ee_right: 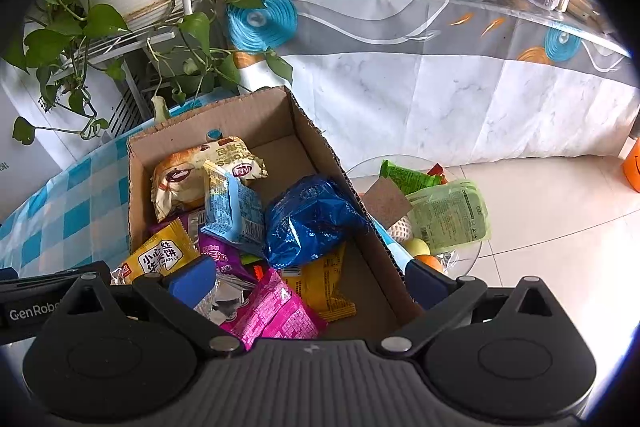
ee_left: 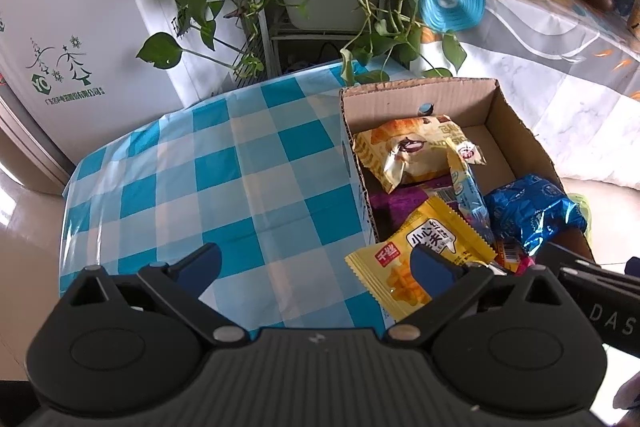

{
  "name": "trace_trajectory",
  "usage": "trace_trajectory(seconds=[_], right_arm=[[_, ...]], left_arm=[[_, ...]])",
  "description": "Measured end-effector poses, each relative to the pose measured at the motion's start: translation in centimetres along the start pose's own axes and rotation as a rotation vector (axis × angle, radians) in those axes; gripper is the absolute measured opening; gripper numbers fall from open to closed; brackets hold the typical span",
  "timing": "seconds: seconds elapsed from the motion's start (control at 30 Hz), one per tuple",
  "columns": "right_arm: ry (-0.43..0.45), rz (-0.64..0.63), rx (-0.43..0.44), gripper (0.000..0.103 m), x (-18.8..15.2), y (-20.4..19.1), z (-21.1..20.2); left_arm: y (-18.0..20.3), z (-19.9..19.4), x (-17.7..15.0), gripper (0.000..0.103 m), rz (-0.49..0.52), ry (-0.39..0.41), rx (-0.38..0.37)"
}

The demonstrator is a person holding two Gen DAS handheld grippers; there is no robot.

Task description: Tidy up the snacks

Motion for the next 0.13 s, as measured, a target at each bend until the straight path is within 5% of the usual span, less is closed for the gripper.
trace_trajectory(seconds=[0.13], right_arm=[[-0.002,-0.001,0.002,0.103,-0.07,-0.12,0.03]], left_arm=[[-0.20,-0.05,-0.05,0.100,0.006,0.007,0.004]])
Point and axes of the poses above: each gripper's, at about its wrist camera, not at the fingertips, and z roughly the way its jaws point, y to its right, x to its top, the point moved 3 cm from there along z, roughly the way its jaws point, and after that the axes turned 13 degrees about -y, right-handed, at the moved point
